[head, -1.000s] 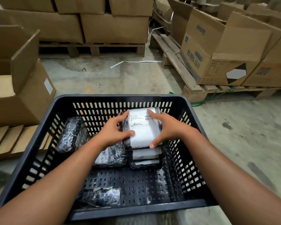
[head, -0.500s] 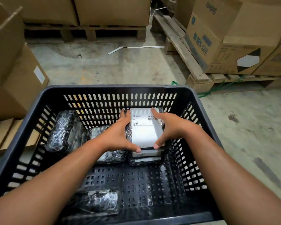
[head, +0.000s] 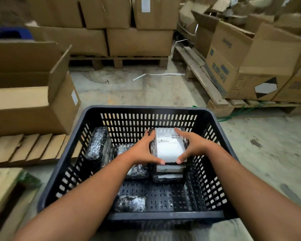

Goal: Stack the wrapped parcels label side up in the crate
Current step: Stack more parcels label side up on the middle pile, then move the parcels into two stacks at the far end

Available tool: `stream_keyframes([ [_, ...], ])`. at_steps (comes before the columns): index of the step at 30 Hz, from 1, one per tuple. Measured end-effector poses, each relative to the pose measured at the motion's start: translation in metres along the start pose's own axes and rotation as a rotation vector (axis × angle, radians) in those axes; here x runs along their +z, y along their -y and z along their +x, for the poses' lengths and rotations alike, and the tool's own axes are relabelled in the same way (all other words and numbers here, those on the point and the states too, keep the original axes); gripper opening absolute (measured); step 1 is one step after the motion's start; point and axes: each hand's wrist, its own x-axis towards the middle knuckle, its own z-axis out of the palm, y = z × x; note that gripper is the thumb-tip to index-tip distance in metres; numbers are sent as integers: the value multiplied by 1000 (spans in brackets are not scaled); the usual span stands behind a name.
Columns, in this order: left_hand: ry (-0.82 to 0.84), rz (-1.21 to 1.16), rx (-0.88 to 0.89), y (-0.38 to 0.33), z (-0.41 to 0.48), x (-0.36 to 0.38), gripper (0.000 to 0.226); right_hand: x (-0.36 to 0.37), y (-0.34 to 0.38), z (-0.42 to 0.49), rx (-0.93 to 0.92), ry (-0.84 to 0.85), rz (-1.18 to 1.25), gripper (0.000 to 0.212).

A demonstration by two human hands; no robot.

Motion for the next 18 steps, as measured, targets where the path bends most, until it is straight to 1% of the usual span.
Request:
stream_keyframes([
  [2, -40, 4, -6, -4, -8, -11, 127, 1, 8, -3, 10, -10, -47, 143],
  [3, -71, 5, -3, -5, -13, -19, 112, 2, 13, -3, 8, -18, -111, 137],
  [5, -143, -4, 18, -7, -23, -39, 80, 4, 27, -2, -13, -52, -208, 119],
  [6, -169, -2, 25, -7, -29, -51, 68, 5, 35, -3, -31, -77, -223, 110],
  [8, -181, 64, 28, -6, -43, -74, 59, 7, 55, -3, -103, -140, -244, 94],
  [10, -197, 200, 16, -2, -56, -98, 62, 21, 80, -3, -223, -232, -207, 78],
  [11, -208, 275, -2, 3, -61, -108, 66, 34, 92, -2, -280, -255, -139, 72],
  [12, -209, 350, -33, 9, -66, -116, 75, 50, 103, 2, -321, -238, -54, 69],
  [13, -188, 425, -76, 16, -71, -122, 87, 68, 111, 5, -345, -184, 7, 70],
  [14, -144, 486, -125, 24, -75, -125, 100, 87, 117, 10, -364, -114, 16, 73],
  [16, -36, 561, -191, 37, -81, -124, 120, 122, 121, 24, -408, -4, -129, 82],
  [18, 30, 611, -201, 47, -83, -121, 126, 149, 117, 36, -451, 65, -361, 88],
])
